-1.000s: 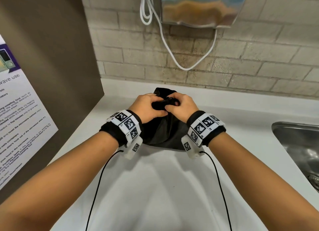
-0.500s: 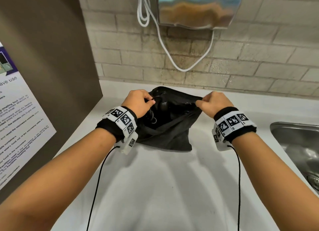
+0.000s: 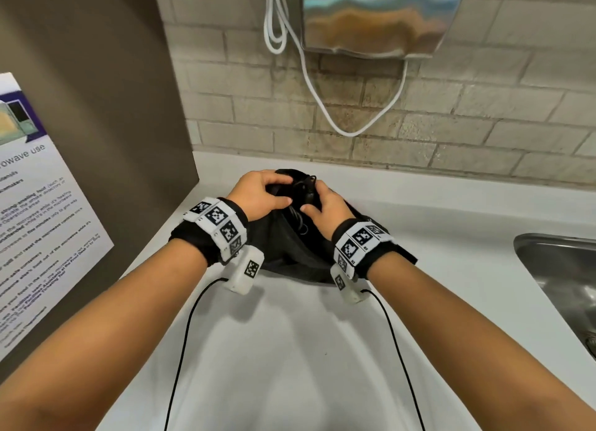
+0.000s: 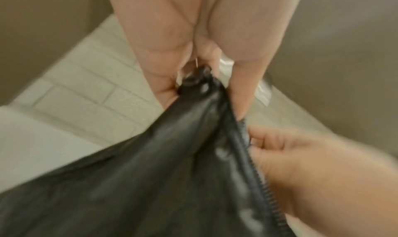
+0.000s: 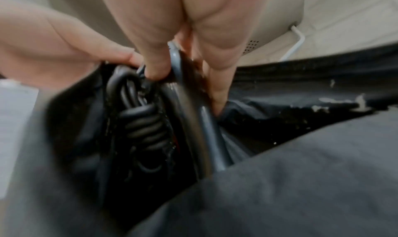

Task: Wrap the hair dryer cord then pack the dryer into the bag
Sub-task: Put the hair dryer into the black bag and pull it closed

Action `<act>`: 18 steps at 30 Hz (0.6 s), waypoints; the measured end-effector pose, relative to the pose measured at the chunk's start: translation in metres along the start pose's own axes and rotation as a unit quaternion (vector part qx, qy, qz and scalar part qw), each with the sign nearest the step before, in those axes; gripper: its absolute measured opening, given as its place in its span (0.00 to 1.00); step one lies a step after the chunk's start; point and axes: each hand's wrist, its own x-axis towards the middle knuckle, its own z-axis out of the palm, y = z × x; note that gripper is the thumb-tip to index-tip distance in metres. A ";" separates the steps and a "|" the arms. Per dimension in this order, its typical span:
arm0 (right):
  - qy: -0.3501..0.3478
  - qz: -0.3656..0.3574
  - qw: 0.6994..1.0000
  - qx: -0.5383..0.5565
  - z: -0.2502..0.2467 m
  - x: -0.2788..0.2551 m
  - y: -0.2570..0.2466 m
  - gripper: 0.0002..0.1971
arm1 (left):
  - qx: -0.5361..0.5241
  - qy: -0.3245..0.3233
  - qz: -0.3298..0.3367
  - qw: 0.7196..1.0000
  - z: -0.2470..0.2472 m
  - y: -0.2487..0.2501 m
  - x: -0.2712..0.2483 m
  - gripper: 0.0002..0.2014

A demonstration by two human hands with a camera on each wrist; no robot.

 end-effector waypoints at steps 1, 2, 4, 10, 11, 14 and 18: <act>0.008 0.003 1.000 0.005 0.000 0.002 0.000 0.22 | -0.003 -0.003 -0.006 1.000 -0.007 -0.001 0.000 0.22; 0.013 0.007 1.000 0.007 0.000 0.004 0.001 0.23 | -0.001 0.009 -0.012 1.000 -0.013 -0.003 -0.001 0.24; 0.016 0.012 1.000 0.000 -0.001 0.007 0.002 0.24 | -0.002 0.073 -0.025 0.997 -0.023 -0.007 0.001 0.24; 0.013 -0.006 0.997 -0.072 -0.005 0.014 0.004 0.26 | -0.015 0.187 -0.038 0.982 -0.021 -0.008 0.003 0.09; 0.018 -0.007 0.995 -0.095 -0.006 0.014 0.004 0.29 | -0.014 0.190 -0.035 0.981 -0.020 -0.006 0.004 0.08; 0.054 -0.030 0.993 -0.097 -0.011 0.011 -0.004 0.32 | -0.012 0.199 -0.032 0.979 -0.018 -0.004 0.004 0.07; 0.061 -0.061 0.988 -0.129 -0.018 0.018 -0.017 0.20 | -0.016 0.210 -0.036 0.977 -0.021 -0.002 0.002 0.06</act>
